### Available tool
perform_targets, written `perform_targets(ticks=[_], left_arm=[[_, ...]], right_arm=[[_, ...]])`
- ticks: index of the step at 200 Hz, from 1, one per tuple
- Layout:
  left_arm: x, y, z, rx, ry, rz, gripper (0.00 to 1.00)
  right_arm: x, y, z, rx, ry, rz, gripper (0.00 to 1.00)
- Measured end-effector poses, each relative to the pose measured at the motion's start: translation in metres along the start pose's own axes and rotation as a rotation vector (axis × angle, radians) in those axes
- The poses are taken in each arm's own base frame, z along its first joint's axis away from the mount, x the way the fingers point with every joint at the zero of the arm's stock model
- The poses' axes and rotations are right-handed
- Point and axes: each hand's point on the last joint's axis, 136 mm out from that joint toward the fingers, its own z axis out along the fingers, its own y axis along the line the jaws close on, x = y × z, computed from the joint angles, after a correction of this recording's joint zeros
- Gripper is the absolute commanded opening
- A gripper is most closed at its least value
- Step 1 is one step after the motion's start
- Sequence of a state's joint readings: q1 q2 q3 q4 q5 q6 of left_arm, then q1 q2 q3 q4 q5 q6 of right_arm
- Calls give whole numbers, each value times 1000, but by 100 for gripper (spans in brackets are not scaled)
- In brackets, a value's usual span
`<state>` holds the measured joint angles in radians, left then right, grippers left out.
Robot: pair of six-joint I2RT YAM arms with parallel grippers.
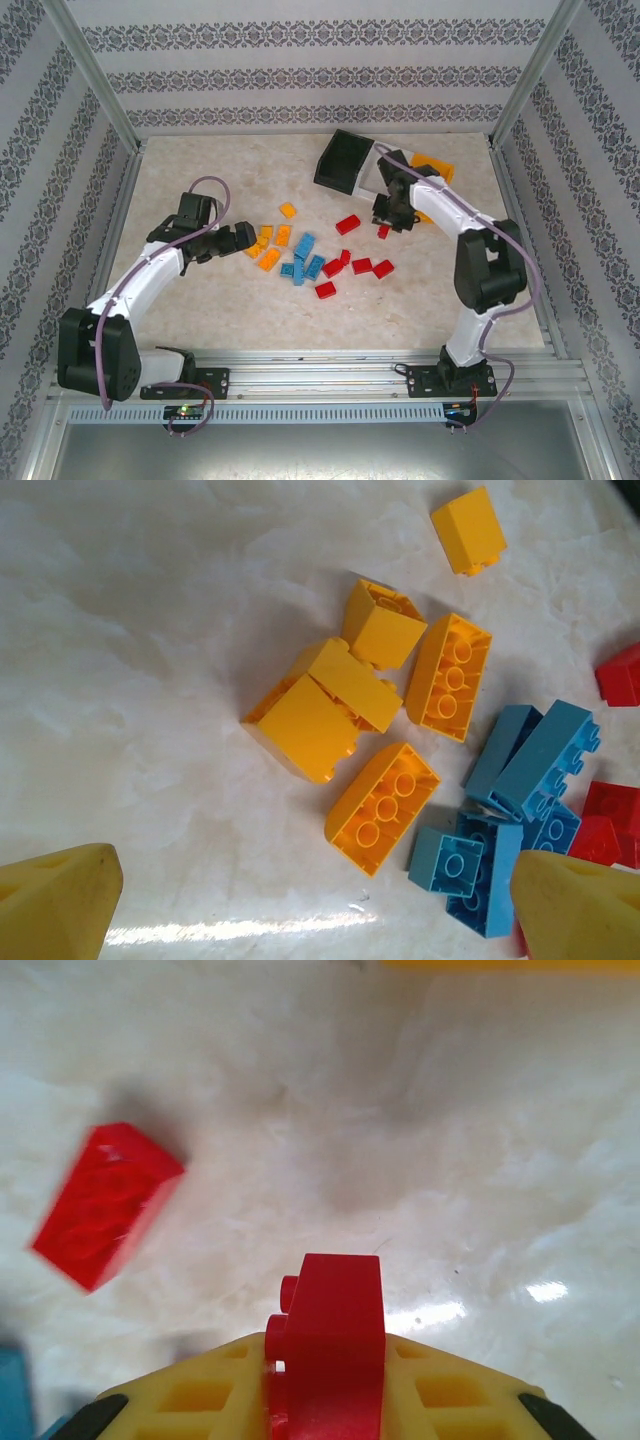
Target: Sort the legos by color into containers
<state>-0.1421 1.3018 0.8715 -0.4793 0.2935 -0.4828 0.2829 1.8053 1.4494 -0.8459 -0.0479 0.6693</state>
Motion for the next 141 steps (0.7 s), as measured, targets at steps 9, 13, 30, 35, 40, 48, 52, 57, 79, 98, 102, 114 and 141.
perform_targets(ticks=[9,13,30,35,40,48,52,57,79,98,102,114,141], left_arm=[[1,-1,5,6,11,-6,100],[1,-1,7,10,17,-9,100],[4,-1,15,16,45,-24,100],[4,-1,18,19,52,-28,100],[4,-2,19,22,57,-31,100],[3,-4,22,28,65,-35,100],[2,-5,24,31,66,-35,100],[0,-6,25,38,67,-35,100],[-5,-13,27,59,72,-36,100],[-7,-16,29,71,78,-35,100],[-8,-16,29,72,77,-34,100],[-9,-17,29,73,81,-32,100],[-10,-18,28,71,89,-26,100]], right_arm=[[-8,2,-15,-24,-31,7,29],[-12,3,-22,-36,-45,10,29],[-28,3,-42,-72,-97,24,29],[-32,2,-46,-77,-108,28,29],[-37,0,-49,-80,-117,34,29],[-44,-4,-53,-81,-129,46,29],[-47,-6,-54,-82,-133,50,28],[-52,-10,-54,-79,-135,57,28],[-76,-28,-47,-57,-140,101,28],[-97,-42,-27,-30,-126,129,28],[-100,-45,-23,-23,-122,136,28],[-110,-53,-8,-5,-104,151,28],[-124,-58,21,19,-73,154,29]])
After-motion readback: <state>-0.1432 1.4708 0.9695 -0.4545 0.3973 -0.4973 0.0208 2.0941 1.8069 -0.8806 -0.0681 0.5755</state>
